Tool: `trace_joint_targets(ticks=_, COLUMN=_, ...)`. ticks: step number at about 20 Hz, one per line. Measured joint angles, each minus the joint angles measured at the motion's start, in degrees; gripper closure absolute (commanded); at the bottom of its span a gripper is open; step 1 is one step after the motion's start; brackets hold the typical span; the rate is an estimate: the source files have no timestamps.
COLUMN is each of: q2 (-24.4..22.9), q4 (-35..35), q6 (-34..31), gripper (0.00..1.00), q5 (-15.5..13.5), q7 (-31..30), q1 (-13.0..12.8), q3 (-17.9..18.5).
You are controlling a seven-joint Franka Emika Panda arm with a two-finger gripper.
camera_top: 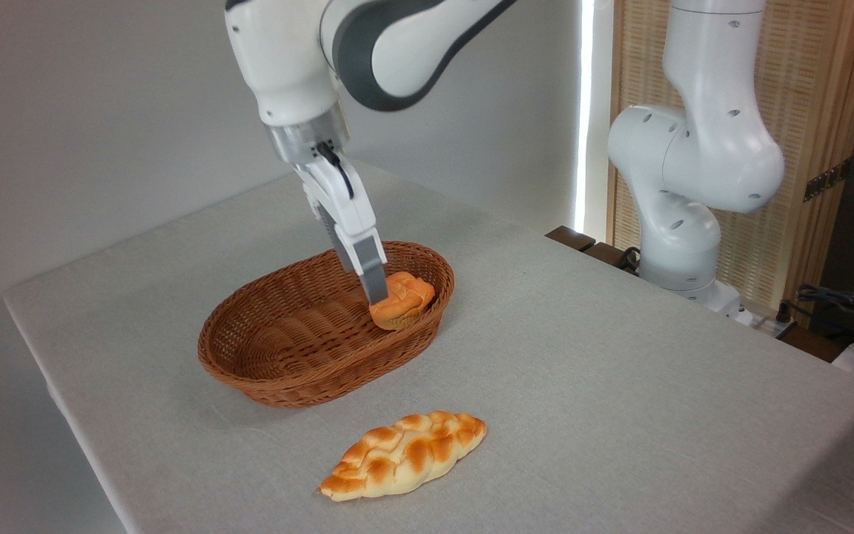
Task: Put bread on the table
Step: 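Lower the open gripper into the wicker basket onto the orange roll, then close the gripper around the orange bread roll inside the basket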
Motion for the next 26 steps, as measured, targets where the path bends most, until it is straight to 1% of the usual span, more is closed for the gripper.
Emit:
trace_joint_targets(ticks=2, q2=0.0, q4=-2.2, q6=0.8, gripper=0.0, q5=0.0, q7=0.0, q1=0.0, q3=-0.7)
trace_joint_targets(ticks=5, q2=0.0, q4=-5.6, q6=4.9, gripper=0.01, q5=0.0, q7=0.0, q1=0.0, q3=-1.0)
trace_joint_targets(ticks=6, q2=0.0, q4=-6.3, q6=5.7, gripper=0.1, q5=0.0, q7=0.0, q1=0.0, q3=-1.1)
trace_joint_targets(ticks=7, q2=-0.1, q4=-6.6, q6=6.0, gripper=0.27, q5=0.0, q7=0.0, q1=0.0, q3=-1.3)
trace_joint_targets(ticks=8, q2=-0.1, q4=-6.8, q6=6.1, gripper=0.41, q5=0.0, q7=0.0, q1=0.0, q3=-1.5)
trace_joint_targets(ticks=9, q2=-0.1, q4=-6.9, q6=6.1, gripper=0.5, q5=0.0, q7=0.0, q1=0.0, q3=-1.6)
trace_joint_targets(ticks=11, q2=-0.2, q4=-6.9, q6=6.1, gripper=0.58, q5=0.0, q7=0.0, q1=0.0, q3=-1.6)
trace_joint_targets(ticks=14, q2=-0.2, q4=-7.0, q6=6.1, gripper=0.61, q5=0.1, q7=0.1, q1=0.0, q3=-1.6)
trace_joint_targets(ticks=26, q2=-0.2, q4=-7.2, q6=6.1, gripper=0.62, q5=0.4, q7=0.1, q1=0.1, q3=-1.6)
